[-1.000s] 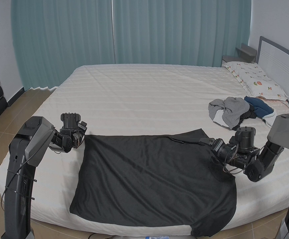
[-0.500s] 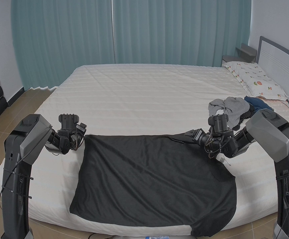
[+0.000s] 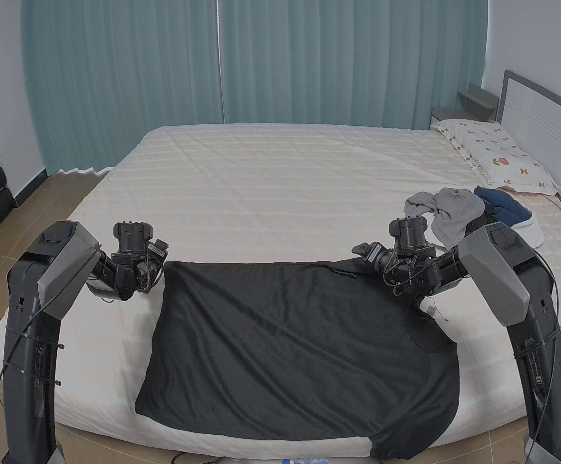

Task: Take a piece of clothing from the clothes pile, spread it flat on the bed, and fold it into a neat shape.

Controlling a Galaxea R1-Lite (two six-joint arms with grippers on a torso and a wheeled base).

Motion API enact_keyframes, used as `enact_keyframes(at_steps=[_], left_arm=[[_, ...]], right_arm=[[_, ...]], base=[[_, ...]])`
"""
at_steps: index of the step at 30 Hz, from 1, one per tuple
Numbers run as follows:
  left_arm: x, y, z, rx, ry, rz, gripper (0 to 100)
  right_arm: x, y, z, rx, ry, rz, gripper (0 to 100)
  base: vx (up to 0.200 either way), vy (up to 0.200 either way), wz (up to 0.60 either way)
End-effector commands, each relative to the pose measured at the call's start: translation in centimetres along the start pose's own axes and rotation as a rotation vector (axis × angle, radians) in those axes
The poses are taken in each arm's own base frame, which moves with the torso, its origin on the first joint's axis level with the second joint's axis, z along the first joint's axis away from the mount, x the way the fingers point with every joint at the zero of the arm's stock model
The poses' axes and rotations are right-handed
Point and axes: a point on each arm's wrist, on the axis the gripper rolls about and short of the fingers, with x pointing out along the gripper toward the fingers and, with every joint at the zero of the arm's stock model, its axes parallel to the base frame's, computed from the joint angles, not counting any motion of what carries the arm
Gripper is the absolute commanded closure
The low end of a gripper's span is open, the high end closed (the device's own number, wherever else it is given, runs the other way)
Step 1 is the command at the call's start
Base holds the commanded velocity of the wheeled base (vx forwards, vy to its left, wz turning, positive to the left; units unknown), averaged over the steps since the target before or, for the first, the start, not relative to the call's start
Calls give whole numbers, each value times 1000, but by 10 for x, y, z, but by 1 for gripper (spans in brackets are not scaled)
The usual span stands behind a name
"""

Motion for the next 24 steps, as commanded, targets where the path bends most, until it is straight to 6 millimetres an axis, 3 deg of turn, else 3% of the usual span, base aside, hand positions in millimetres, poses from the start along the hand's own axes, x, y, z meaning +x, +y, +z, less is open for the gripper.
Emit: enact_keyframes(at_steps=[1, 3, 6, 9, 11, 16, 21, 24], left_arm=[[0, -1, 0, 1, -2, -1, 0], [0, 0, -1, 3, -1, 0, 0], [0, 0, -1, 3, -1, 0, 0], [0, 0, -1, 3, -1, 3, 0], [0, 0, -1, 3, -4, 4, 0], [0, 0, -1, 3, -6, 5, 0], [0, 0, -1, 3, -6, 5, 0], [0, -1, 0, 1, -3, -4, 0]], right_arm=[[27, -9, 2, 15, -74, 12, 0], [34, 1, 15, 13, -197, 64, 0], [18, 25, 38, 15, -284, 186, 0], [14, 28, 47, 20, -321, 214, 0], [17, 16, 51, 14, -342, 196, 0], [36, -22, 38, -53, -330, 73, 0], [30, -38, 50, -57, -303, -29, 0], [17, -44, 60, -52, -279, -60, 0]], base=[[0, 0, 0], [0, 0, 0], [0, 0, 0], [0, 0, 0], [0, 0, 0], [0, 0, 0], [0, 0, 0], [0, 0, 0]])
